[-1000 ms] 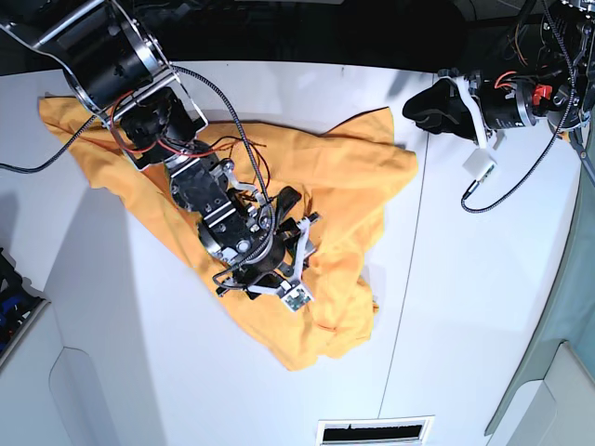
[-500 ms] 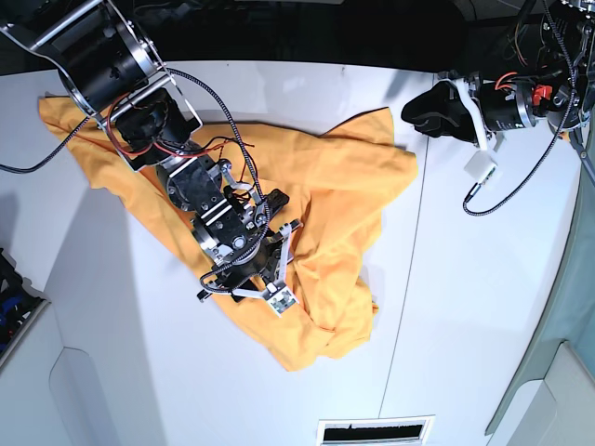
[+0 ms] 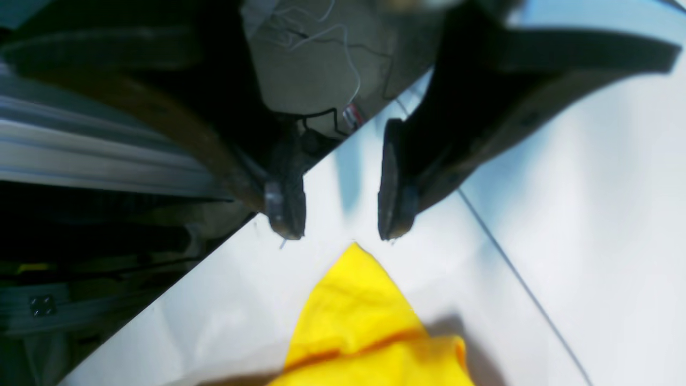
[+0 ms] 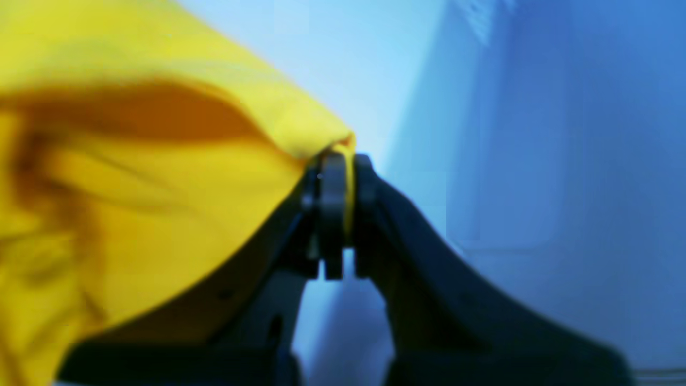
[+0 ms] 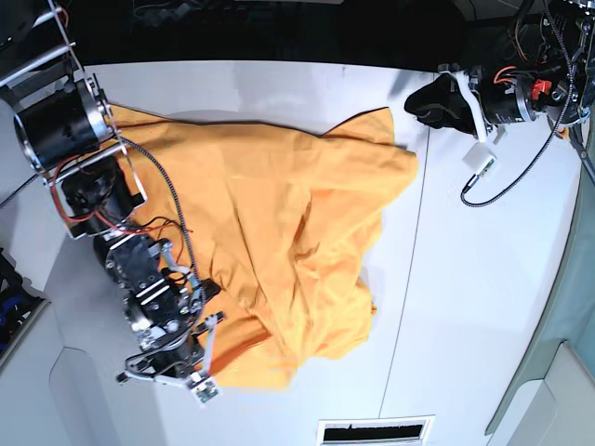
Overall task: Layout the t-shirt on the table in an organized manner, then fold the t-shirt properly
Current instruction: 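Move the right gripper to the shirt's collar edge and grasp it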
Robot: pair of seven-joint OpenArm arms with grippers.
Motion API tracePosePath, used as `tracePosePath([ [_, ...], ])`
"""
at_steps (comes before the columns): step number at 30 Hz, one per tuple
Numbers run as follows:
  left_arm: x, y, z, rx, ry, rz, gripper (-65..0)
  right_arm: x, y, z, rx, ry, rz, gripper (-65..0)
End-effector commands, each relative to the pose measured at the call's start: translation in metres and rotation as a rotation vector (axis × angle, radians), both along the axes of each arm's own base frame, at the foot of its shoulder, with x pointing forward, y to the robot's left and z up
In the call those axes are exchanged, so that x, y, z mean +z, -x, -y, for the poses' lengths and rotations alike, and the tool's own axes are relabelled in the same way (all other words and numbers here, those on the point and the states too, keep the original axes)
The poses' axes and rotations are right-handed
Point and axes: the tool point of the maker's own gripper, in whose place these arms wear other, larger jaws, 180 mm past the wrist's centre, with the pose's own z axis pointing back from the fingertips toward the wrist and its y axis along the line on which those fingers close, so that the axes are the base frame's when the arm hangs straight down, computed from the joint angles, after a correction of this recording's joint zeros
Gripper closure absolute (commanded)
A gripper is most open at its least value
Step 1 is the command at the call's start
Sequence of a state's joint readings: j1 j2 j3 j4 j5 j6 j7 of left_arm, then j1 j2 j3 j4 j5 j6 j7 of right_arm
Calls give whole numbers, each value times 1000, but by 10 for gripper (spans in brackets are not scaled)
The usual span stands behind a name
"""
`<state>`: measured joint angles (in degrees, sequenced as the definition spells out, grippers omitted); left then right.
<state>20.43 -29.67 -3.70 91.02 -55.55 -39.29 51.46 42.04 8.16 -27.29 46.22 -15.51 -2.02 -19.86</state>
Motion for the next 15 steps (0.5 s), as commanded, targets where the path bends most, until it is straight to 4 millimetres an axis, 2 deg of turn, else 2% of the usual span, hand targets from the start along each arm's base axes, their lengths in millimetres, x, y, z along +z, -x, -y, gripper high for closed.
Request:
tracePosePath([
  [1,9,-6,-1,-5,12,33,-236,34,-19,19,-37,0,81,0],
  [3,9,-7,-1,-5,13,34,-236,45,-23,54,-115,-24,103,0],
  [4,9,-7,-1,-5,13,34,-236,48,-23,70,-156,-50,109,-32],
  [6,9,-7,-1,-4,14,35,-236,48,-20,99,-240,-118,105,-206],
  [7,9,-7,-1,-4,15,34,-236,45,-16,111,-281,-159,98,-273],
  [8,9,-7,-1,-4,15,35,-236,41,-12,123,-324,-194,90,-313],
  [11,10,-8,-1,-1,18,39,-236,19,10,153,-490,-279,14,-318],
  [13,10,-9,-1,1,20,43,-236,2,27,160,-564,-335,-62,-317],
  [15,12,-11,-1,6,24,53,-237,-13,42,158,-596,-373,-119,-317],
])
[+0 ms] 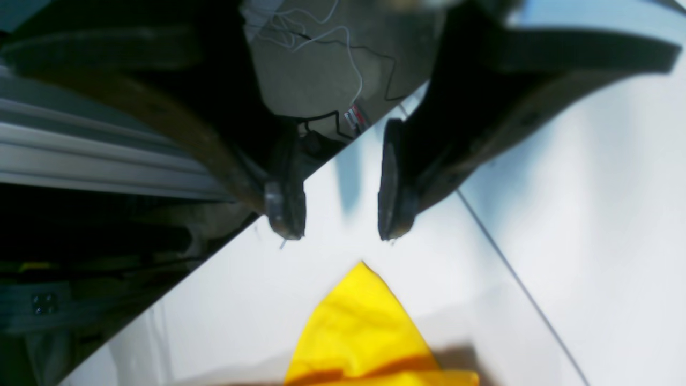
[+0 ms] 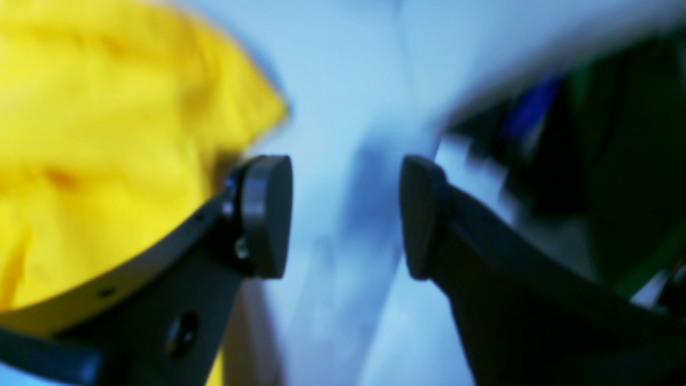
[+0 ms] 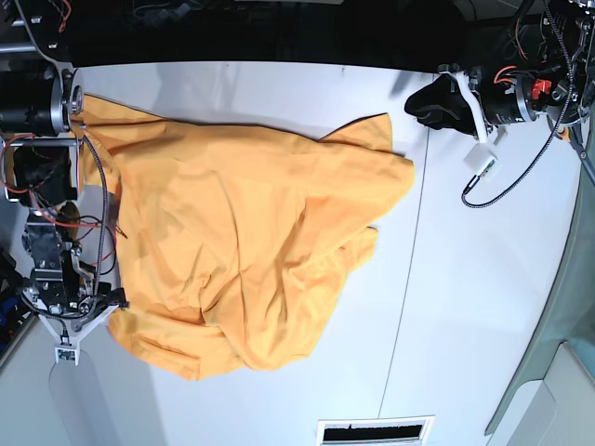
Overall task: Layout the t-shirt on the table in an organized manner, then fold the t-shirt properly
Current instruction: 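Move the right gripper to the shirt's collar edge and grasp it, then release with the left gripper and regrasp the shirt's hem corner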
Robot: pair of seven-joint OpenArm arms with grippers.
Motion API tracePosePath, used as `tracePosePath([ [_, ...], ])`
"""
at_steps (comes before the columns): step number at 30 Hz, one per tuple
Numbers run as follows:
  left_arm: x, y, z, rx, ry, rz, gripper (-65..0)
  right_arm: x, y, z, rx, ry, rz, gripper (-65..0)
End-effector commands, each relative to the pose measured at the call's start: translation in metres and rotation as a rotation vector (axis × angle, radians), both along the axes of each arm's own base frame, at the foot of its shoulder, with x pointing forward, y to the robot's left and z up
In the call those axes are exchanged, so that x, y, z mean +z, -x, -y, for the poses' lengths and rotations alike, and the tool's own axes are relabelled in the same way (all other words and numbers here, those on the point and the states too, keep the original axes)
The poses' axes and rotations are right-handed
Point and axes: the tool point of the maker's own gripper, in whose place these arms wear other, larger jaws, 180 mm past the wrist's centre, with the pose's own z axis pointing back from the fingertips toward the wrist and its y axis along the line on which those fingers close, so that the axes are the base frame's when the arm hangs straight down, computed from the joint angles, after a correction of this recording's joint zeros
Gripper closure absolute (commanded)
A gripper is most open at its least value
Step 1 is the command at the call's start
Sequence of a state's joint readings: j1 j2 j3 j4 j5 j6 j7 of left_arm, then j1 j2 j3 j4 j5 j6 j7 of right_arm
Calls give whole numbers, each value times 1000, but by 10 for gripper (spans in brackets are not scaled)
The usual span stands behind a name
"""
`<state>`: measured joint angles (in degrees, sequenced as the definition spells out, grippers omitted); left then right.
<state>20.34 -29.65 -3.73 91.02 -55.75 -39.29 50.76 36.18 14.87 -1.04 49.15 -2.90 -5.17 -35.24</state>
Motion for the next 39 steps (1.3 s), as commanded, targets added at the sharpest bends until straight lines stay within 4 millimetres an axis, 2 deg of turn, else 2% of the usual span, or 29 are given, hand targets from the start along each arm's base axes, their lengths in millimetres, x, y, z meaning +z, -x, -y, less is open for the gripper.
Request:
tracePosePath([
  [1,11,-10,-2,-1,15,46,-237,24,-13,-2,12,-1,72,-317],
  [5,24,-24,-6,-9,16,88,-239,20,15,-36,102,-38,105,-316],
  [10,67,-58,-11,-60,-6,224,-241,26,60,-108,258,-211,174,-316],
  [15,100,-95,-14,-66,-22,362,-249,-10,116,-191,414,-438,77,-316],
  [17,107,-106,-15,-47,-16,402,-310,-20,136,-217,459,-507,53,-314],
  [18,109,-112,-15,-37,-13,418,-336,-23,143,-227,467,-537,51,-286],
  [19,111,-119,-15,-27,-8,432,-345,-25,148,-233,466,-559,52,-231],
  [22,117,-139,-10,7,25,462,-345,-32,159,-236,459,-573,31,0],
  [24,113,-154,-7,23,29,468,-345,-36,162,-232,459,-547,18,0],
  [28,88,-184,2,64,-9,459,-345,-45,166,-220,464,-454,-11,0],
  [31,66,-208,12,118,-34,404,-345,-45,162,-215,468,-410,-11,0],
  [34,57,-226,26,149,-4,380,-343,-44,158,-208,433,-381,-5,0],
  [35,55,-231,29,159,5,380,-327,-44,158,-208,431,-380,-5,0],
  [37,47,-235,34,171,4,373,-248,-45,159,-207,432,-371,-10,0],
  [39,36,-233,36,178,4,344,-230,-45,159,-207,432,-370,-11,0],
])
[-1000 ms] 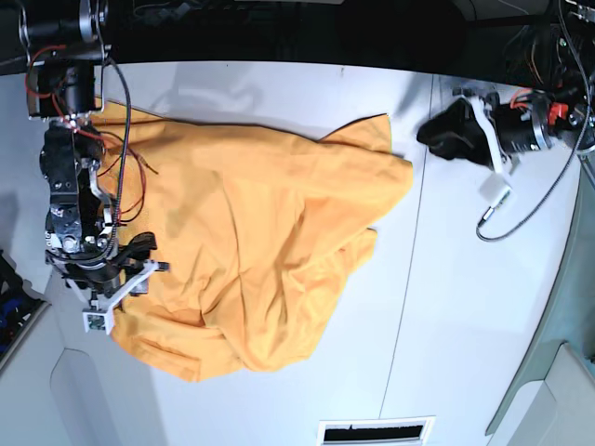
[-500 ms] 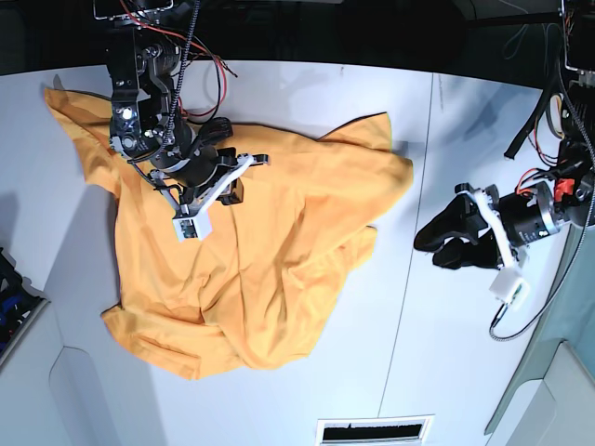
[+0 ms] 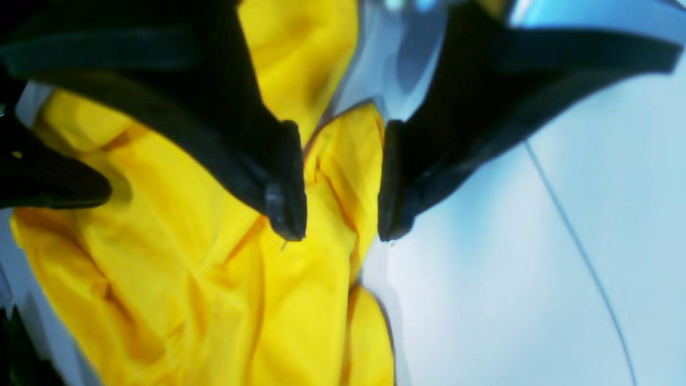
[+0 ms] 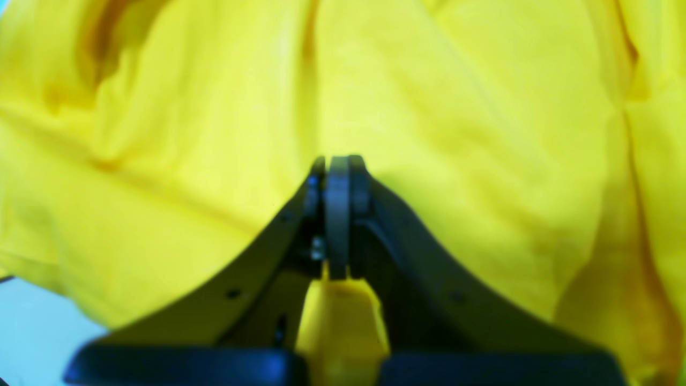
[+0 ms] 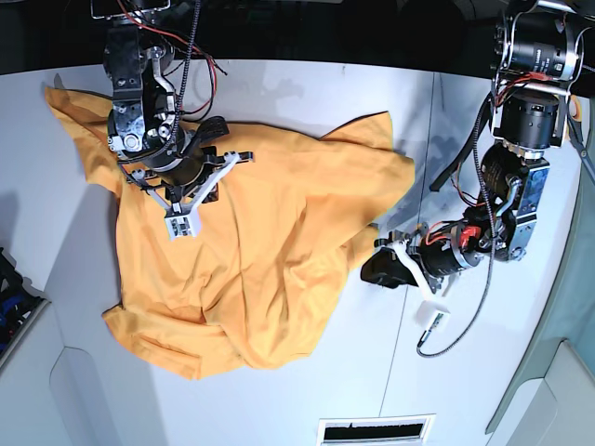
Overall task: Layout the t-shirt on the table in an organized manner, then fold the t-shirt properly
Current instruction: 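Release with the left gripper and regrasp the shirt's hem corner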
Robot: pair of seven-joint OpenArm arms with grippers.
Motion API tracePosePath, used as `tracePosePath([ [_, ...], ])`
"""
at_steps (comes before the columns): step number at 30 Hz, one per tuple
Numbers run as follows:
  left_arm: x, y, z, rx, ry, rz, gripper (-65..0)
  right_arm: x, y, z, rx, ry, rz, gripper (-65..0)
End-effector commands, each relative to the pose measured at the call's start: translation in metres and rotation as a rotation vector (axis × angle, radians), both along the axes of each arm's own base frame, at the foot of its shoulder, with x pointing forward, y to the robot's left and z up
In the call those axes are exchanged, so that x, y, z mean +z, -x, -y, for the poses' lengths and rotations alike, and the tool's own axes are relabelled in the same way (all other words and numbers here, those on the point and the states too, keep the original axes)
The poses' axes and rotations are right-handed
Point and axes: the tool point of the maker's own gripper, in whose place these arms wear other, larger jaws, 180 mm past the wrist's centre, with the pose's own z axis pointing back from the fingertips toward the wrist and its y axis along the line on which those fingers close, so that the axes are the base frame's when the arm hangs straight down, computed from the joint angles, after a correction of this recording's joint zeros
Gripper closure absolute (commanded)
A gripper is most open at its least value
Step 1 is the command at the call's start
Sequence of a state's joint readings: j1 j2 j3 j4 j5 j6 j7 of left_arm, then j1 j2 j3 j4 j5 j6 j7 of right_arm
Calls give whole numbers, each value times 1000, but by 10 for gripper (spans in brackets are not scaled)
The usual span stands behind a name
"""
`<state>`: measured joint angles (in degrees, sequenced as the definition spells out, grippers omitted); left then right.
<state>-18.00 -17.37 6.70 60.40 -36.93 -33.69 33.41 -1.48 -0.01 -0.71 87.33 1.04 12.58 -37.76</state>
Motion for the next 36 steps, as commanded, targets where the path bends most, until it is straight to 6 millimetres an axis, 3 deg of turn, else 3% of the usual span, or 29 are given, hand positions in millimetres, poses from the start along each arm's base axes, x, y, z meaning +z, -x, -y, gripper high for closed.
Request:
tracePosePath([
  [1,13,-11,-3,10,17,38,-230,11,-10,-3,-1,-15,46,0],
  [8,-21,0,-16,50,-10,-32,-281,12,-11,-3,-2,-16,48,0],
  [21,-37,6,12,13,-37,-48,-278,13,-9,-9,-7,-64,31,0],
  [23,-48,9,12,14,-86,-54,-224,13,-9,-11,-9,-80,28,0],
  [26,-62,15,13,-34,-188,-39,-1,8,-2,-11,-5,-76,9,0],
  [30,-61,8,-2,-25,-264,-22,0,-4,14,-5,2,-33,-36,0],
  [36,-32,-20,-51,20,-346,17,0,-20,35,25,22,62,-77,0],
])
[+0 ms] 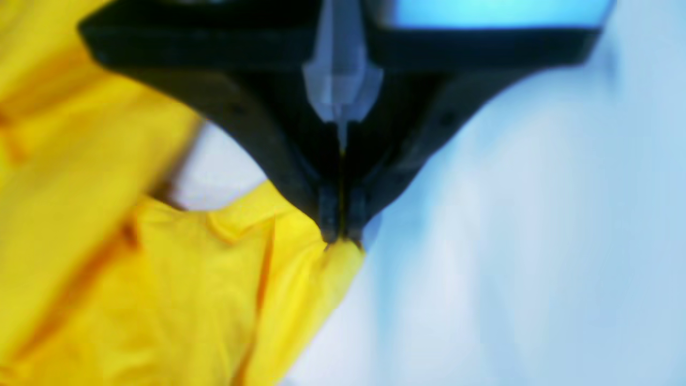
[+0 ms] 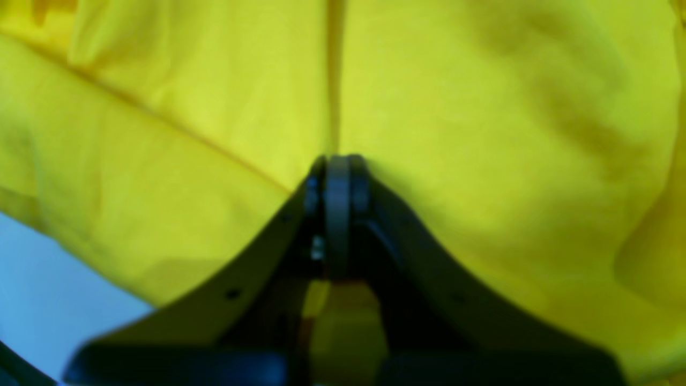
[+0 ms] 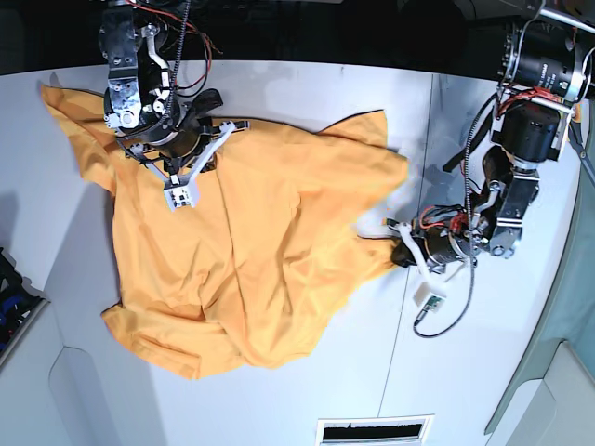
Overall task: Layout the t-shirt on the table in an organized manner, then fold the t-shirt properly
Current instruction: 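Release with the left gripper and regrasp the shirt's hem corner, then lift the shirt with both grippers and shake it out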
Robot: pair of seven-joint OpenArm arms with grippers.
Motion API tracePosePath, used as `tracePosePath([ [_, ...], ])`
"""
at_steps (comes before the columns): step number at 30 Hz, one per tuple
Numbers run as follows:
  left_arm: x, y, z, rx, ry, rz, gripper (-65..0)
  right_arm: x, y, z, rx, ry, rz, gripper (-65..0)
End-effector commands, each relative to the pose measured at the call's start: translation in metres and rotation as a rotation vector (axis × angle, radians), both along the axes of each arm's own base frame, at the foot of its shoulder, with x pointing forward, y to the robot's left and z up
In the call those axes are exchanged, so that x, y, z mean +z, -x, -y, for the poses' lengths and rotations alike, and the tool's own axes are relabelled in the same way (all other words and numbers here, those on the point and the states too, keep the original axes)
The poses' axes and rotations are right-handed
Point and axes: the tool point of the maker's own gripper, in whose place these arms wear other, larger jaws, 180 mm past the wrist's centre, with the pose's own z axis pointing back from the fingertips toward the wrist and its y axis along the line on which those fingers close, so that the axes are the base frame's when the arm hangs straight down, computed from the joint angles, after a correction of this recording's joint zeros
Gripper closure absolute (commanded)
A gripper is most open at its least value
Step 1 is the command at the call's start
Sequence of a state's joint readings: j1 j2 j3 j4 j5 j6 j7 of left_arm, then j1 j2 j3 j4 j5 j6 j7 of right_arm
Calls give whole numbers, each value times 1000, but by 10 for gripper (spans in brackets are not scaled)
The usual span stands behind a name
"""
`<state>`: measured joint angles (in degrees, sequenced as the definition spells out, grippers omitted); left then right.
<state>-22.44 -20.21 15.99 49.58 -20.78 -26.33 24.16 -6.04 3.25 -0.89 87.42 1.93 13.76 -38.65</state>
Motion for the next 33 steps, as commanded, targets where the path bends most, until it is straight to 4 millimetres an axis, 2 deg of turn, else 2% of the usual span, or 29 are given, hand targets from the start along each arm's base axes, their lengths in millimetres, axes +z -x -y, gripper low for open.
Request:
tracePosePath([
  [1,22,-19,-7,6,-4,54,0,3,-2,15,-2,42,12,0],
  [6,50,-30,-39,12,-55,119,0,0,1,50,11,122,4,0],
  [12,79,-30,-65,0,-116,139,0,3,1,85,26,206,6,0],
  [14,88,-25,-64,-40,-105,131,0,5,-1,97,23,228,10,0],
  [17,100,-7,-45,-156,-22,122,0,8,-3,110,0,243,18,0],
  [20,104,15,-22,-247,85,114,0,11,-5,109,-48,170,21,0],
  [23,95,29,-14,-257,123,79,0,16,-9,100,-76,85,34,0],
  [29,77,46,-23,-229,115,38,0,41,-23,82,-58,46,113,0],
  [32,87,39,-37,-155,149,65,0,54,-32,80,-51,49,156,0],
  [33,94,36,-40,-130,184,80,-50,56,-35,81,-54,53,164,0],
])
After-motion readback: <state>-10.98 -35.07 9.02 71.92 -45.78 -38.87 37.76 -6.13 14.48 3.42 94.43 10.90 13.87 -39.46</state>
